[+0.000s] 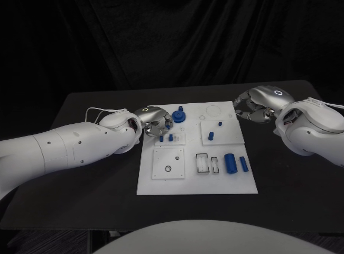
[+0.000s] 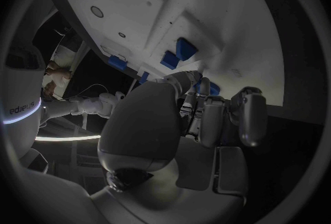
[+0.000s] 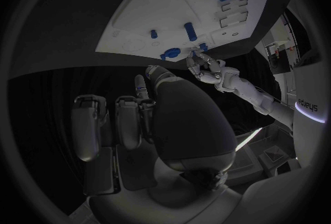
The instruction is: Assemble the parts on the task board
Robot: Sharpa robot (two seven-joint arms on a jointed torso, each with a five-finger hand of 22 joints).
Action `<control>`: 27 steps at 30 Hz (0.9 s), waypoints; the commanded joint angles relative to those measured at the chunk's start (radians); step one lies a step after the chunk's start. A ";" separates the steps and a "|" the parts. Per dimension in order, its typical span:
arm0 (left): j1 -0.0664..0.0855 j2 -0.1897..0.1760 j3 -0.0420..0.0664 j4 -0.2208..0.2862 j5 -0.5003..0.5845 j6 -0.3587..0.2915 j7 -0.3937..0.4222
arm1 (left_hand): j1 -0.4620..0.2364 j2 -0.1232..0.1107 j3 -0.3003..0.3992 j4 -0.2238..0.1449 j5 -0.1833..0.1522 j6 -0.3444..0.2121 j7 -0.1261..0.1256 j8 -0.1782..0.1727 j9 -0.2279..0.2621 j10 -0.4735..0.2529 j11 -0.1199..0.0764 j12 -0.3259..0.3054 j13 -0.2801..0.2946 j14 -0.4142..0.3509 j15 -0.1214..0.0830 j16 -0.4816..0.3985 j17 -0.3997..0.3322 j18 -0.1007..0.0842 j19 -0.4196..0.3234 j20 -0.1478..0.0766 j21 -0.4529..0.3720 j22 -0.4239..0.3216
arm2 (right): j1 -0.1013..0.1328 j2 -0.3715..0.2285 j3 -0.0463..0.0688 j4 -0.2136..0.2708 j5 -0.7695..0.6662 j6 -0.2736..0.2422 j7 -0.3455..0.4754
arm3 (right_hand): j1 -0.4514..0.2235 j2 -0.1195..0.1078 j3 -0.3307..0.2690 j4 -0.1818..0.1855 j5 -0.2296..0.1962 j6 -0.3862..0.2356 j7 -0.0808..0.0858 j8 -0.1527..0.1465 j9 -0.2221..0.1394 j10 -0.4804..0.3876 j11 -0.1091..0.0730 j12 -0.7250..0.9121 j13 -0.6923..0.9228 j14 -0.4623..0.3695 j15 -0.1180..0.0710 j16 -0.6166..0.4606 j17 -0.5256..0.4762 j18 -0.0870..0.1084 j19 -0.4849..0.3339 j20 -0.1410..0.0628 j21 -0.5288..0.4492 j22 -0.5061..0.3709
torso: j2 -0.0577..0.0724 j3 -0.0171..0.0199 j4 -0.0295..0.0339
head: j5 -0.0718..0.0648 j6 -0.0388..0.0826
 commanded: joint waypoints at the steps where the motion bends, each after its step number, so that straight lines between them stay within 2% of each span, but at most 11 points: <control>1: -0.002 0.004 0.001 0.001 0.000 0.012 0.010 | -0.009 0.002 0.001 -0.002 -0.003 -0.006 -0.002 -0.006 -0.001 0.007 0.001 0.001 0.000 -0.008 0.002 -0.006 0.004 0.000 -0.002 -0.005 -0.006 0.181 | -0.002 -0.001 0.001 0.002 -0.003 0.006 -0.011 | -0.007 0.003 0.006 -0.001 0.003 0.008 -0.001 0.001 -0.001 0.048 0.007 -0.004 0.203 0.081 0.006 -0.004 0.188 0.012 0.067 0.008 -0.006 0.237 | 0.000 -0.0004 -0.0011 | 0.000 0.000; 15: -0.005 0.007 0.001 -0.007 0.000 0.035 -0.015 | -0.013 -0.002 -0.002 -0.004 -0.018 -0.017 -0.002 -0.015 -0.008 -0.007 0.005 -0.007 -0.006 -0.011 0.004 -0.010 -0.002 0.001 -0.006 -0.005 -0.012 0.179 | -0.002 0.001 0.001 0.001 -0.003 0.011 -0.012 | -0.006 0.004 0.007 -0.002 0.002 0.010 -0.001 0.002 -0.001 0.048 0.007 -0.004 0.202 0.081 0.005 -0.005 0.188 0.012 0.066 0.008 -0.007 0.237 | 0.000 -0.0001 -0.0004 | 0.001 0.000; 18: -0.006 0.007 0.001 -0.009 0.000 0.037 -0.019 | -0.016 -0.006 -0.001 -0.006 -0.030 -0.048 -0.009 -0.042 -0.027 -0.029 0.014 -0.016 -0.012 -0.021 0.011 -0.015 -0.016 0.003 -0.017 0.000 -0.023 0.175 | -0.002 0.001 0.001 0.001 -0.003 0.011 -0.012 | -0.006 0.004 0.007 -0.002 0.002 0.010 -0.001 0.002 -0.001 0.048 0.007 -0.004 0.202 0.081 0.005 -0.005 0.188 0.012 0.066 0.008 -0.007 0.237 | 0.000 -0.0007 0.0000 | 0.002 0.000; 22: -0.007 0.006 0.001 -0.010 0.000 0.034 -0.018 | -0.017 -0.008 0.001 -0.007 -0.037 -0.065 -0.019 -0.060 -0.040 -0.043 0.019 -0.021 -0.015 -0.024 0.014 -0.016 -0.021 0.004 -0.021 0.003 -0.028 0.174 | -0.002 0.001 0.001 0.001 -0.003 0.012 -0.012 | -0.006 0.004 0.008 -0.003 0.002 0.010 -0.002 0.002 -0.001 0.048 0.007 -0.004 0.202 0.081 0.005 -0.005 0.187 0.012 0.066 0.008 -0.007 0.237 | 0.000 -0.0004 -0.0003 | 0.001 0.000; 24: -0.007 0.005 0.001 -0.009 0.000 0.030 -0.019 | -0.018 -0.012 0.002 -0.008 -0.056 -0.095 -0.032 -0.075 -0.054 -0.058 0.023 -0.026 -0.019 -0.029 0.016 -0.017 -0.026 0.005 -0.022 0.006 -0.031 0.173 | -0.002 0.001 0.001 0.001 -0.003 0.012 -0.012 | -0.006 0.004 0.008 -0.003 0.002 0.010 -0.002 0.002 -0.001 0.048 0.007 -0.004 0.202 0.081 0.005 -0.005 0.187 0.012 0.066 0.008 -0.007 0.237 | 0.001 -0.0008 -0.0002 | 0.001 0.000; 27: -0.008 0.004 0.001 -0.010 0.000 0.026 -0.018 | -0.021 -0.012 0.003 -0.006 -0.067 -0.126 -0.042 -0.077 -0.072 -0.065 0.026 -0.028 -0.023 -0.030 0.019 -0.017 -0.028 0.005 -0.023 0.008 -0.034 0.173 | -0.002 0.001 0.001 0.001 -0.003 0.013 -0.012 | -0.006 0.004 0.008 -0.003 0.002 0.010 -0.002 0.002 -0.001 0.048 0.007 -0.004 0.202 0.081 0.005 -0.005 0.187 0.012 0.066 0.008 -0.007 0.237 | 0.000 -0.0011 0.0003 | 0.001 0.000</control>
